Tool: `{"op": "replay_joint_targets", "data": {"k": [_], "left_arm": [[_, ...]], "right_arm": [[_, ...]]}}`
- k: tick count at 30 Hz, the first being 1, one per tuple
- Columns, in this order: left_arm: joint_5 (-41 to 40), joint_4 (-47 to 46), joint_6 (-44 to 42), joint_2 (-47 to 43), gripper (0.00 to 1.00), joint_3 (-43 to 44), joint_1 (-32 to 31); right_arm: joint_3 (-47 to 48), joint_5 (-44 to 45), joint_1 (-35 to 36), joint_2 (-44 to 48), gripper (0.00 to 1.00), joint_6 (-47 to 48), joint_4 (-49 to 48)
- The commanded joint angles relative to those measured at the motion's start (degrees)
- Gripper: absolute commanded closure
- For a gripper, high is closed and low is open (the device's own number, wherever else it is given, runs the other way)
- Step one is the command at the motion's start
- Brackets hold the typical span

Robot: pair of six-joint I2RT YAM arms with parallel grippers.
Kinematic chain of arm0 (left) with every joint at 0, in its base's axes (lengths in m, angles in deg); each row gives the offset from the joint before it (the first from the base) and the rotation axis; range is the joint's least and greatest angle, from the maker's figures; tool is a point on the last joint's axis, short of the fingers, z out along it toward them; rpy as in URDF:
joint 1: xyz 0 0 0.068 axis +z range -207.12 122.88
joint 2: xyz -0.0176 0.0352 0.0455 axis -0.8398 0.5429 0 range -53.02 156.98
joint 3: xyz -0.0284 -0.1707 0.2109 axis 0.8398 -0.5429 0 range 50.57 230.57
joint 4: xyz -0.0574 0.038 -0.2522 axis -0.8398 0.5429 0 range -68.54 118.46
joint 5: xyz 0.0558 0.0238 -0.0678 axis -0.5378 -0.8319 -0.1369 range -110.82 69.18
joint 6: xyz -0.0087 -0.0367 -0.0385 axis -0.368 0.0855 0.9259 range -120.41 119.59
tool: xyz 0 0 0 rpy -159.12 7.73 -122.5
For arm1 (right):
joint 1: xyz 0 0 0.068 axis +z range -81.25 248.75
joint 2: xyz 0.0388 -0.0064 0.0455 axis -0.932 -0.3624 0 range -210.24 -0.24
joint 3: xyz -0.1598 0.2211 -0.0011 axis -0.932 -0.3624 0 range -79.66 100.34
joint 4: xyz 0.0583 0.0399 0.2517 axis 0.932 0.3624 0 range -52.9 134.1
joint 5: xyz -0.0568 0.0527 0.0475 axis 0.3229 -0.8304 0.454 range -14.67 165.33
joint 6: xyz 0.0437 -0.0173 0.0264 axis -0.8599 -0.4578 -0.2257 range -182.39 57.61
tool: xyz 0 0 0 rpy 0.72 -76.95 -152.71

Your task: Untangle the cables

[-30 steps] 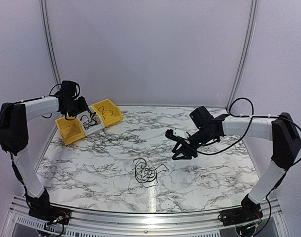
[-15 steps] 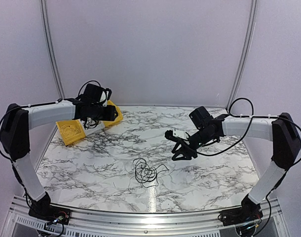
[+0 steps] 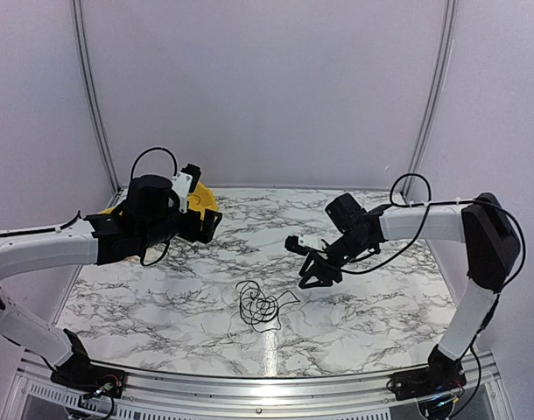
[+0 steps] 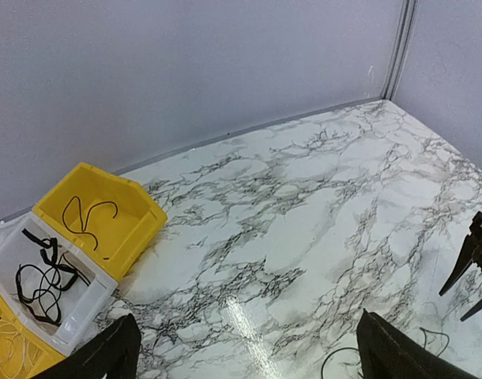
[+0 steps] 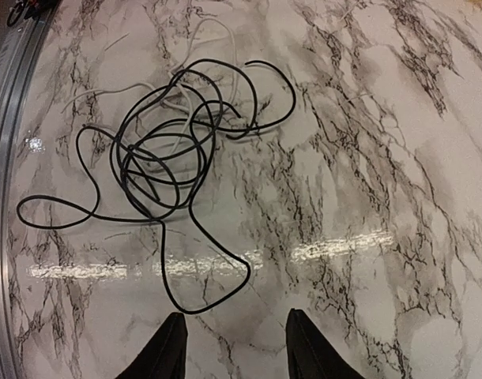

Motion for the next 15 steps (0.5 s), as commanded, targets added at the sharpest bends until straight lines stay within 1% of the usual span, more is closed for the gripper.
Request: {"op": "replay_joint_targets", "data": {"k": [1, 3, 5, 6, 7, 8, 9, 10, 11, 12, 15], "left_arm": [[-4.2, -2.4, -1.4, 0.3, 0.01, -2.5, -0.5], [-10.3, -4.3, 1.8, 0.0, 0.01, -4.1, -0.5], [-18.0, -1.8, 6.8, 1.7, 0.01, -2.9, -0.5], [-16.9, 1.1, 7.2, 3.3, 0.01, -1.6, -0.5], [-11.9, 4.1, 4.3, 4.8, 0.01, 0.5, -0.5], [-4.9, 7.5, 0.4, 6.4, 0.01, 3.1, -0.8], [-0.7, 11.1, -2.2, 8.0, 0.01, 5.8, -1.2], [0.0, 12.6, -3.0, 9.1, 0.01, 7.9, -1.9], [-1.8, 12.9, -1.2, 9.6, 0.01, 9.1, -2.2], [-2.3, 12.6, 0.3, 9.4, 0.01, 8.8, -2.2], [-0.1, 9.5, 1.6, 7.4, 0.01, 5.8, -2.2]], "right_arm": [[6.2, 0.6, 0.6, -4.8, 0.56, -2.7, -0.5], [8.5, 0.8, 1.0, -7.3, 0.56, -1.8, 1.4], [10.3, 1.3, 1.8, -9.7, 0.56, -0.5, 2.7], [10.8, 1.8, 2.1, -10.5, 0.56, -0.2, 2.7], [11.3, 2.2, 2.4, -11.4, 0.55, 0.2, 2.8], [12.0, 2.0, 2.7, -12.3, 0.55, 1.1, 3.4], [12.8, 1.9, 3.1, -13.4, 0.55, 1.9, 4.3], [13.5, 1.8, 3.6, -14.3, 0.54, 3.0, 5.2], [14.0, 1.8, 4.1, -15.0, 0.54, 3.9, 6.2], [14.2, 1.9, 4.6, -15.4, 0.54, 4.6, 6.6], [13.1, 2.4, 5.2, -15.2, 0.54, 4.4, 5.7]]}}
